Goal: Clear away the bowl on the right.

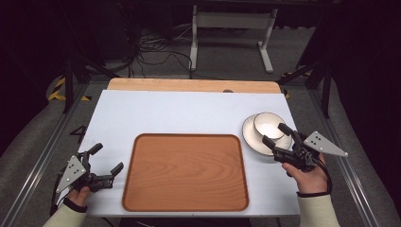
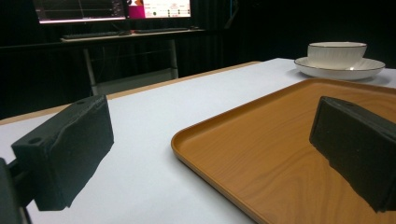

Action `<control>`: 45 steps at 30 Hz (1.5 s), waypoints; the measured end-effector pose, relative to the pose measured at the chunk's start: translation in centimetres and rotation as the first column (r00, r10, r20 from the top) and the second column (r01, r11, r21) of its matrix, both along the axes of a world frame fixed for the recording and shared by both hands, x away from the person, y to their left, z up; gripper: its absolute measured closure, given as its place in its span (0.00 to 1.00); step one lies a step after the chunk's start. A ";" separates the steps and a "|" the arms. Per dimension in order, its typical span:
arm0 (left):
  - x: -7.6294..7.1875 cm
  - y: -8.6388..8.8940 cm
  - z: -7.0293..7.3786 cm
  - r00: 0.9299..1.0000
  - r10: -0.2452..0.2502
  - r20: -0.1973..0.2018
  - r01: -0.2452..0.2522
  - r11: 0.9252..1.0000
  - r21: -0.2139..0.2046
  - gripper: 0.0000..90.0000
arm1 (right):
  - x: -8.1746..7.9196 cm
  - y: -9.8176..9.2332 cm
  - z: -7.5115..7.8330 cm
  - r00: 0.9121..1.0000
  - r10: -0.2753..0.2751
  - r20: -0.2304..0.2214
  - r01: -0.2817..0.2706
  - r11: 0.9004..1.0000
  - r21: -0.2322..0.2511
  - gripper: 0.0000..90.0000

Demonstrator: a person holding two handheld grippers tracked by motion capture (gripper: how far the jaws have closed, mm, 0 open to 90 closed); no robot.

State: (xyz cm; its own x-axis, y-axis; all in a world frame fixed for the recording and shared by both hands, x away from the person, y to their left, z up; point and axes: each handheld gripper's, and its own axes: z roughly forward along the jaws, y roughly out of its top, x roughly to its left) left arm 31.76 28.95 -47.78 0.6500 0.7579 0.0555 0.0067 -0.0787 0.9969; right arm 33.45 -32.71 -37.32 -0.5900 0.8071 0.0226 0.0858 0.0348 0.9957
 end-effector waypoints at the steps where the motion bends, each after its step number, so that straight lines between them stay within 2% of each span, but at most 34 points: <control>1: 0.0 0.0 0.0 1.000 0.000 0.000 0.000 1.000 0.000 0.00 | 0.3 0.0 0.2 1.000 -0.004 0.004 0.004 1.000 -0.004 0.24; 7: 0.0 0.0 0.0 1.000 0.000 0.001 0.000 1.000 0.000 0.00 | 1.7 -0.4 0.7 1.000 -0.027 0.004 0.027 1.000 -0.012 0.24; 13: 0.0 0.0 0.0 1.000 0.001 0.001 -0.001 1.000 0.000 0.00 | 3.3 -0.8 1.2 0.998 -0.055 -0.021 0.054 0.998 -0.032 0.24; 19: 0.0 0.0 0.0 1.000 0.001 0.001 -0.001 1.000 0.001 0.00 | 5.0 -1.3 1.7 0.995 -0.098 -0.031 0.098 0.995 -0.027 0.24; 22: 0.0 0.0 0.0 1.000 0.000 0.001 0.000 1.000 0.001 0.00 | 5.8 -1.3 1.7 0.996 -0.087 -0.031 0.087 0.996 -0.009 0.27; 25: 0.0 0.0 0.0 1.000 0.001 0.001 -0.001 1.000 0.000 0.00 | 6.5 -1.5 2.0 0.997 -0.082 -0.011 0.082 0.996 -0.021 0.28; 27: 0.0 0.0 0.0 1.000 0.001 0.001 -0.001 1.000 0.001 0.00 | 6.9 -1.5 2.2 0.997 -0.081 -0.015 0.080 0.997 -0.011 0.28; 30: 0.0 0.0 0.0 1.000 0.000 0.001 0.000 1.000 0.002 0.00 | 7.3 -1.6 2.3 0.996 -0.085 -0.020 0.084 0.996 -0.026 0.29; 34: 0.0 0.0 0.0 1.000 0.001 0.001 -0.001 1.000 0.001 0.00 | 7.8 -1.7 2.2 0.991 -0.108 -0.081 0.103 0.993 -0.063 0.32; 37: 0.0 0.0 0.0 1.000 0.001 0.001 -0.001 1.000 -0.001 0.00 | 8.4 -1.8 1.9 0.987 -0.125 -0.105 0.117 0.990 -0.077 0.32; 39: 0.0 0.0 0.0 1.000 0.001 0.001 -0.001 1.000 -0.001 0.00 | 8.9 -1.8 1.8 0.979 -0.146 -0.145 0.131 0.986 -0.107 0.34; 41: 0.0 0.0 0.0 1.000 0.001 0.000 -0.001 1.000 0.000 0.00 | 9.5 -1.8 1.6 0.960 -0.182 -0.212 0.150 0.976 -0.159 0.36; 43: 0.0 0.0 0.0 1.000 0.001 0.000 -0.001 1.000 0.000 0.00 | 9.9 -1.7 1.5 0.948 -0.200 -0.248 0.154 0.969 -0.192 0.37; 45: 0.0 0.0 0.0 1.000 0.001 0.000 -0.001 1.000 -0.002 0.00 | 10.3 -1.7 1.2 0.925 -0.234 -0.301 0.168 0.959 -0.228 0.40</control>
